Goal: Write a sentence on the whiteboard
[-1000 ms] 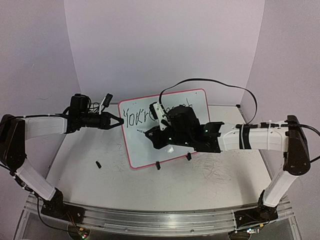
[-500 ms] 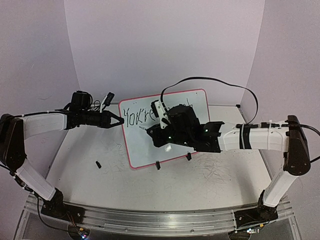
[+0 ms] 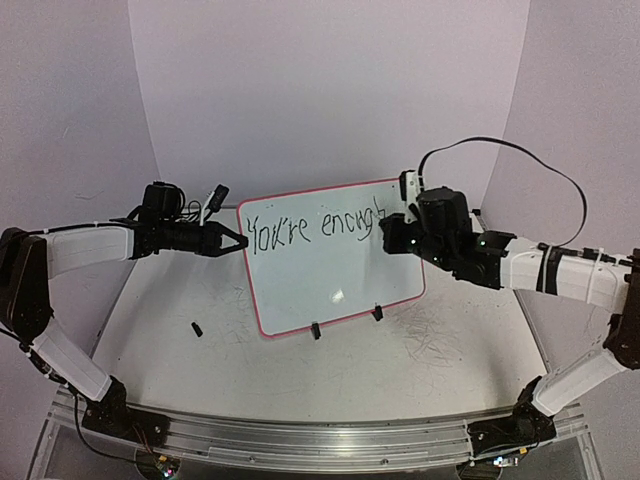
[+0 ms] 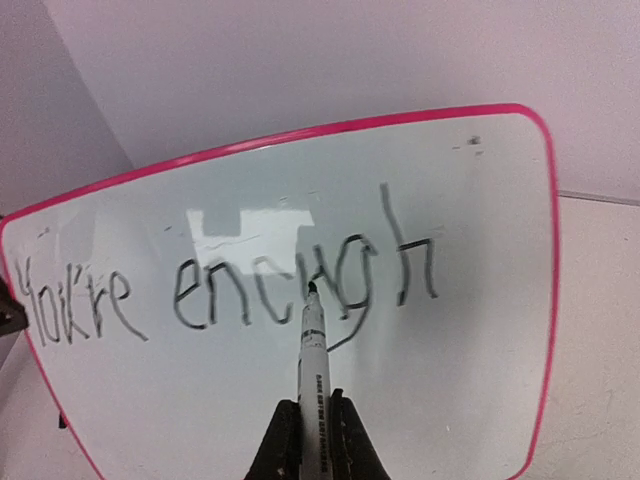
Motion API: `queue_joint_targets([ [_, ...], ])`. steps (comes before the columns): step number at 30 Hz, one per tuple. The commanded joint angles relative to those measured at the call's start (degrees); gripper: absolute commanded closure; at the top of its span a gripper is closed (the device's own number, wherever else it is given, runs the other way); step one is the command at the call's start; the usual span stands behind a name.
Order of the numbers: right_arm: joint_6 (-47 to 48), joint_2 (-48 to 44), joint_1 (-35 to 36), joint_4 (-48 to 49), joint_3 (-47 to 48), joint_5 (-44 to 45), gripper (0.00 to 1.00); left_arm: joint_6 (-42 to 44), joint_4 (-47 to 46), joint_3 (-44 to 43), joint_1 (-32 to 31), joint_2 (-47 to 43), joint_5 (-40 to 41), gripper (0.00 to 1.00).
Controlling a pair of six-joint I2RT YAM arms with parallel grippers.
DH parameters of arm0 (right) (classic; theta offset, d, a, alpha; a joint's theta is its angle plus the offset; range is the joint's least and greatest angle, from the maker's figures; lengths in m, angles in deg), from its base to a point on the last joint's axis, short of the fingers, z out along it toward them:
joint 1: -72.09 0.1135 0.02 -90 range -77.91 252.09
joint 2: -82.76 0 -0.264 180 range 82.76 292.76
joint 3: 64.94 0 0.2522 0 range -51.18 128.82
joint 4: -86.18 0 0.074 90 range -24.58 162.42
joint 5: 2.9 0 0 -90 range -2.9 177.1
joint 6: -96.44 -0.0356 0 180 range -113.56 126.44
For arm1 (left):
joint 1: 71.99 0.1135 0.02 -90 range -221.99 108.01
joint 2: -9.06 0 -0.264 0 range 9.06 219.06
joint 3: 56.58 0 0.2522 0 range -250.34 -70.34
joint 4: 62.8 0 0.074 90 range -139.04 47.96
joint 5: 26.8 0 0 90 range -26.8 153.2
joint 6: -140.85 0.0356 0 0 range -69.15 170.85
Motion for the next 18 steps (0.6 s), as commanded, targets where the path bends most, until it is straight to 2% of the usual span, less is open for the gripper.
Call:
queue_joint_targets([
  [1, 0.19, -2.52, -4.98, 1.36, -2.47, -1.19, 1.00, 1.82, 0.77, -1.44, -0.74, -0.19, 0.93, 1.00],
  [7, 2.29, -0.43, -6.47, 2.12, -1.37, -1.58, 1.00, 1.88, 0.75, -1.73, -0.76, -0.02, 0.89, 1.00],
  [11, 1.87, -0.38, -6.62, 2.35, -1.30, 1.49, 1.00, 1.94, 0.76, -1.53, -0.78, -0.32, 0.94, 1.00],
  [18, 1.57, 1.00, -8.46, 2.60, -1.38, -0.51, 1.00, 2.05, 0.76, -1.43, -0.78, -0.43, 0.84, 1.00],
])
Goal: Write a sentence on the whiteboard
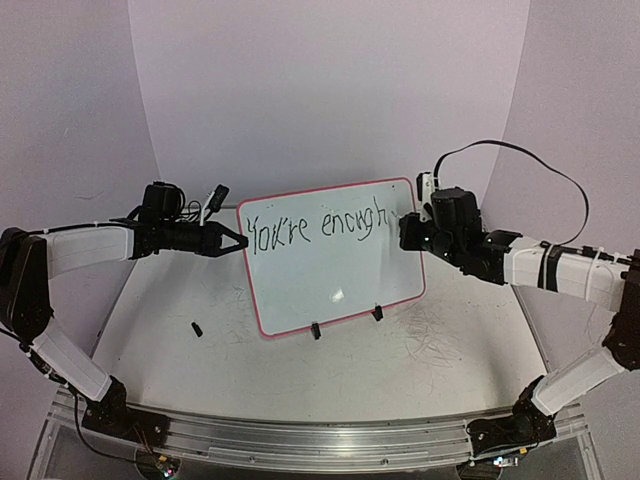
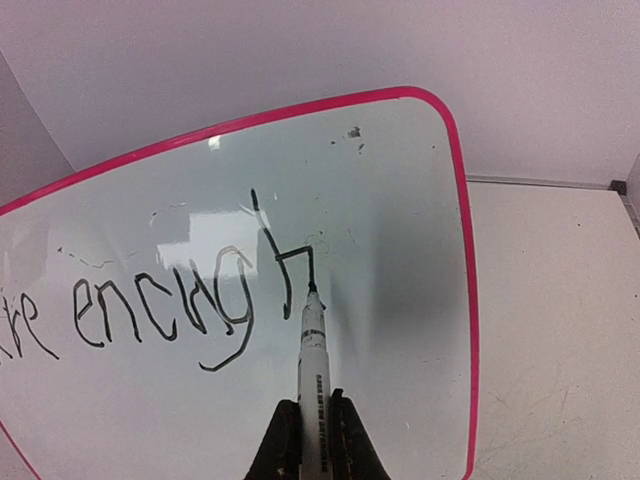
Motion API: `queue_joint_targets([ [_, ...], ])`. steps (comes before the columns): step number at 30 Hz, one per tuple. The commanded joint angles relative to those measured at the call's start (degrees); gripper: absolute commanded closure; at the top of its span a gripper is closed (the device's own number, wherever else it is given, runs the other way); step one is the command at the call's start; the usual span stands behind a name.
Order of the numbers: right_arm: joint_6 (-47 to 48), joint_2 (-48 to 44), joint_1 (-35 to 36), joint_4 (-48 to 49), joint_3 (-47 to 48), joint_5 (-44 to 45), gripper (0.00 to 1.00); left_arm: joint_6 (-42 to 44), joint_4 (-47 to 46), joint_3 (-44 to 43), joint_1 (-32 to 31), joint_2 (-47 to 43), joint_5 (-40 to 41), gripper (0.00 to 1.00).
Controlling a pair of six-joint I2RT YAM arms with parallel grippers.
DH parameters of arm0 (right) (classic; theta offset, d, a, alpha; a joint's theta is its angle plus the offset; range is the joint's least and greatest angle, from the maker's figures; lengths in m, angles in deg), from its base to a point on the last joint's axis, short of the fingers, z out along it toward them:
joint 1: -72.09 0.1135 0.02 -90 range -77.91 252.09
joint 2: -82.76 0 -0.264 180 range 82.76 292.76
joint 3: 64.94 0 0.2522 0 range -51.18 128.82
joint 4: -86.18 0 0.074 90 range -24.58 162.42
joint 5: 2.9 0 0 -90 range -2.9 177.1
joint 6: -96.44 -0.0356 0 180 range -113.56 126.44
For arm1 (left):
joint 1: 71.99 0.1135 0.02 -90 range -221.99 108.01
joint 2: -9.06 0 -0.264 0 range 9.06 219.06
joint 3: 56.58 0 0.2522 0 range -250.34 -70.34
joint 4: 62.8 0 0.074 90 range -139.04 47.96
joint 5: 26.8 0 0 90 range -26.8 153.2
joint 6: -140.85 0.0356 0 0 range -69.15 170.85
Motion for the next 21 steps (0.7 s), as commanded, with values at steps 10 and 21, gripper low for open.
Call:
queue_joint_targets([
  [10, 0.98, 3.27, -2.58, 2.83, 1.81, -1.95, 1.00, 1.91, 0.74, -1.46, -0.79, -0.45, 0.63, 1.00],
  [21, 1.44, 4.98, -2.67, 5.27, 1.80, -0.09, 1.00, 2.00, 0.75, -1.38, -0.80, -0.47, 0.55, 1.00],
])
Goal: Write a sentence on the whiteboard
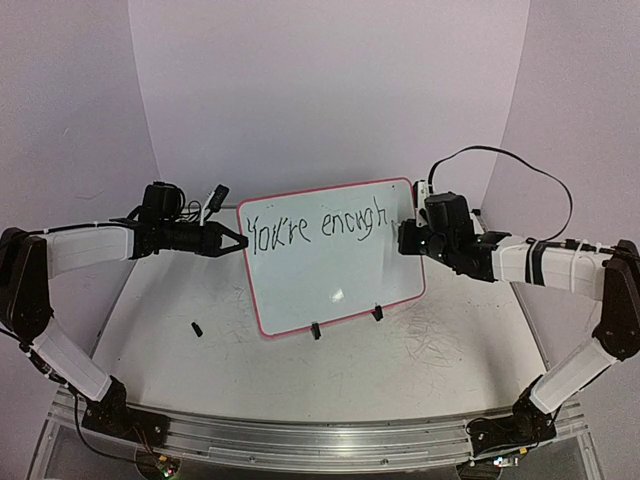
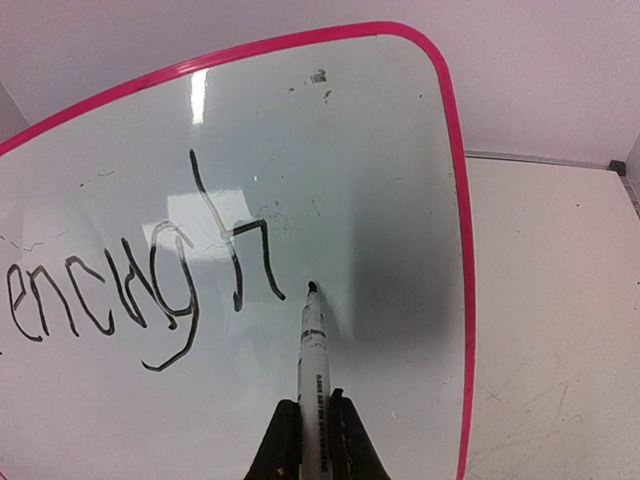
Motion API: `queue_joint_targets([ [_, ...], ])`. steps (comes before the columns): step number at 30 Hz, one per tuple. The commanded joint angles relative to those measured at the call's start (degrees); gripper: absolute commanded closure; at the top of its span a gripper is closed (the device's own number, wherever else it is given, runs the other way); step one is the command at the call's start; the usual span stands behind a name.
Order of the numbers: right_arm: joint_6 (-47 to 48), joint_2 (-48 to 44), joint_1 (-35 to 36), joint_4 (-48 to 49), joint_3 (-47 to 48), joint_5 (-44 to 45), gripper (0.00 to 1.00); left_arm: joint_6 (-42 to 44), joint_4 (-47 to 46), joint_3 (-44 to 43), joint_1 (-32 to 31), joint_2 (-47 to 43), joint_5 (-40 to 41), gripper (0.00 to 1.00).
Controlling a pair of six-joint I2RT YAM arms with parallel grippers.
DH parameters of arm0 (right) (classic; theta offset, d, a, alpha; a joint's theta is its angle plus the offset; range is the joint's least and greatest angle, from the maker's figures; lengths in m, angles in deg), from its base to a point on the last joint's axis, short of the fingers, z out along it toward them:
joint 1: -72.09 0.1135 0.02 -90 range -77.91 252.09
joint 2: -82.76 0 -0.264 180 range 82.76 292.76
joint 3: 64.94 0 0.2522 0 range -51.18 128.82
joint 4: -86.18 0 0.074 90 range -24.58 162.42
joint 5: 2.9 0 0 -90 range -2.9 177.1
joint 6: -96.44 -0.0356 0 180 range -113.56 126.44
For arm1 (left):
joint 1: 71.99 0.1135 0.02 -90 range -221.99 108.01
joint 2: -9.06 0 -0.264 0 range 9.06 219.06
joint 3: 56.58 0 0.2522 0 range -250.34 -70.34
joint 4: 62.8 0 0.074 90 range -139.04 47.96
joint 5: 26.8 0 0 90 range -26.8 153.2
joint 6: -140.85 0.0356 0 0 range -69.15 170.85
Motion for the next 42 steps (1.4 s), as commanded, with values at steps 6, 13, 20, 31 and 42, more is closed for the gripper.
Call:
queue_joint_targets([
  [6, 0.94, 1.94, -0.32, 4.15, 2.03, 1.98, 1.00, 2.03, 0.74, -1.42, -0.81, -0.60, 0.57, 1.00],
  [13, 0.34, 3.12, -0.64, 4.15, 1.72, 2.37, 1.00, 2.11, 0.72, -1.30, -0.81, -0.79, 0.46, 1.00],
  [20, -0.06, 3.24, -0.73, 3.86, 1.42, 2.92, 1.00, 2.20, 0.74, -1.25, -0.82, -0.92, 0.48, 1.00],
  [31, -1.77, -8.91, 4.72, -1.55, -1.07, -6.47, 1.00, 2.11, 0.74, -1.21, -0.81, -0.89, 0.77, 1.00],
  [42, -0.93, -17.43, 6.98, -3.34, -3.61, -4.59, 1.00, 2.00, 0.74, -0.85, -0.92, -1.17, 1.00, 1.00],
])
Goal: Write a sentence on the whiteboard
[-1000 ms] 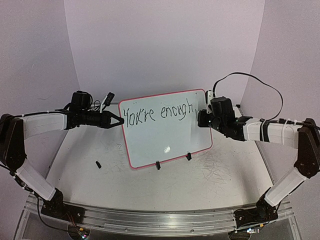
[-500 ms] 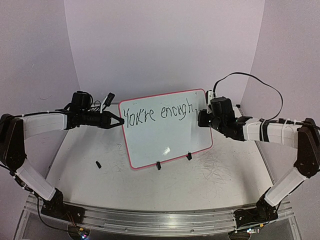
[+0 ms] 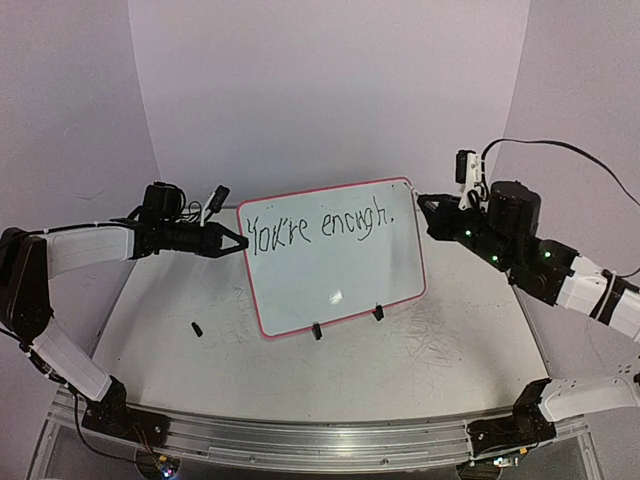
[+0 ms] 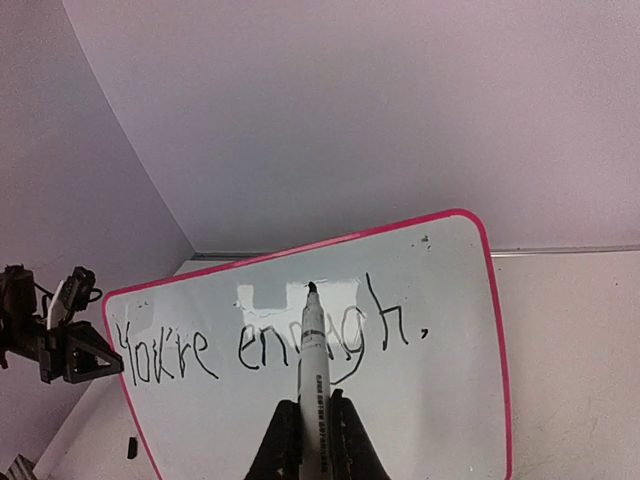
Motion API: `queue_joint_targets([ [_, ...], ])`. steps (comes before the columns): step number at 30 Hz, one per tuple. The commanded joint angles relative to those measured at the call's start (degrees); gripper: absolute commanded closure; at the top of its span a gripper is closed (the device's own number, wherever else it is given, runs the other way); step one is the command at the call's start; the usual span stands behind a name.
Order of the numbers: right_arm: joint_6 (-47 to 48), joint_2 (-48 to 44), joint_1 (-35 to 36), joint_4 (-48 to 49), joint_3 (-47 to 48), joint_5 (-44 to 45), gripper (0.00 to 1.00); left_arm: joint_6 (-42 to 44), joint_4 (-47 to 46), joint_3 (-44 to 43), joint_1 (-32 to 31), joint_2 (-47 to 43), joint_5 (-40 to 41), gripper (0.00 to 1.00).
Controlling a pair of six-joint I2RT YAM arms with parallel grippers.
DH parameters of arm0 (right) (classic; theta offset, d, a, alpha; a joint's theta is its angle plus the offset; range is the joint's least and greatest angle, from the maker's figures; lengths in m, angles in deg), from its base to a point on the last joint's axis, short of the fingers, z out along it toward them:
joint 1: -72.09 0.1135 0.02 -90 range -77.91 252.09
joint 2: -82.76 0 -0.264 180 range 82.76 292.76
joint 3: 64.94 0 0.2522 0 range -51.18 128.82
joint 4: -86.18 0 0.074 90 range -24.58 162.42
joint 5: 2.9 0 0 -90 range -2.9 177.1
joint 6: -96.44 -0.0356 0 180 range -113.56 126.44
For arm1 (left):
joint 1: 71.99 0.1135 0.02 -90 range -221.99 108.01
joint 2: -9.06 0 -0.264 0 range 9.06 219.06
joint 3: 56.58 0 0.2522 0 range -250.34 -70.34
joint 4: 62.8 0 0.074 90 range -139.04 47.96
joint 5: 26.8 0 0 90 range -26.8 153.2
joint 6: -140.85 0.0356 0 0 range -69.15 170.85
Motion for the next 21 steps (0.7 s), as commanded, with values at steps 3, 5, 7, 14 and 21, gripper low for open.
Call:
queue_joint_targets([
  [3, 3.66, 9.76, 4.05, -2.82, 3.74, -1.61, 1.00, 1.89, 0.24, -0.83, -0.76, -1.41, 1.27, 1.00],
  [5, 4.16, 12.97, 6.55, -3.06, 5.58, -1.84, 1.00, 1.89, 0.24, -0.97, -0.81, -1.34, 1.35, 1.00],
  [7, 4.48, 16.65, 9.35, -2.88, 7.58, -2.34, 1.00, 1.89, 0.20, -1.16, -0.88, -1.17, 1.36, 1.00],
  [14, 6.75, 30.30, 18.30, -2.17, 15.15, -1.57, 1.00, 1.63, 0.24, -1.36, -1.08, -0.92, 1.63, 1.00],
  [21, 9.38, 39.20, 24.44, -2.20, 22.58, 0.46, 1.00, 1.80, 0.24, -1.36, -1.10, -0.98, 1.65, 1.00],
])
